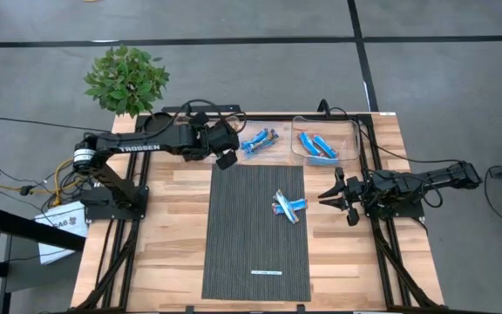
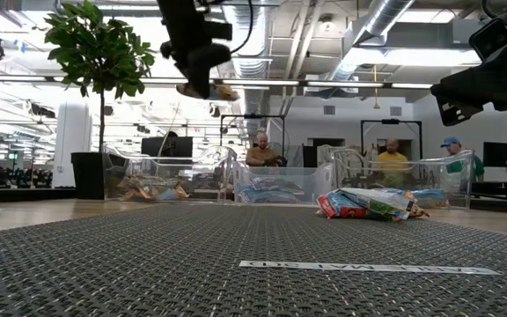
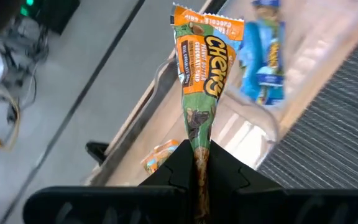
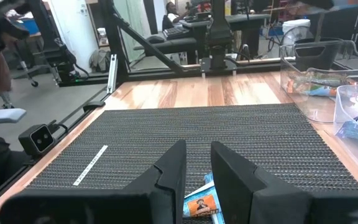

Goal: Pick and place Granola Bars by type
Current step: Put the yellow granola bar into the left transparent bin

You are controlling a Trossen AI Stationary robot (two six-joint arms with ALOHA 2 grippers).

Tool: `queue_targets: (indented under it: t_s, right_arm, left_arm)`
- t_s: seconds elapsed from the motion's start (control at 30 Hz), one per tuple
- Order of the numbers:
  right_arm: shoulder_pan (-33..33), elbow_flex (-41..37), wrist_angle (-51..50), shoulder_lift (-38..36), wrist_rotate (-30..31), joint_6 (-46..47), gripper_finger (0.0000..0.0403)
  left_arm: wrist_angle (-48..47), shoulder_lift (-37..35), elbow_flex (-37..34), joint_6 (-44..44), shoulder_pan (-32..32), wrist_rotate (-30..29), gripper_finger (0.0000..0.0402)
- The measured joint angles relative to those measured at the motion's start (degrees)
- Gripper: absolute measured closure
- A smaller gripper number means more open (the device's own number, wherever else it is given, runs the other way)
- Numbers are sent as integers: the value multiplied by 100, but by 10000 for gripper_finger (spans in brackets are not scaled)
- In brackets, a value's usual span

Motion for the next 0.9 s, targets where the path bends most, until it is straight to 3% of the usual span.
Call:
queue_targets:
  t_s: [0.27,0.53,0.9]
  right_arm:
    - [0,-1,0,-1,-1,0,336]
    - [2,0,0,0,-1,0,336]
    - [0,0,0,0,0,0,336]
  left_arm:
    - [498,4,-604,-465,720,78,385]
    - [1238,4,-1409,-640,1418,737,385]
    - [2482,4,-2565,-686,1873,1427,385]
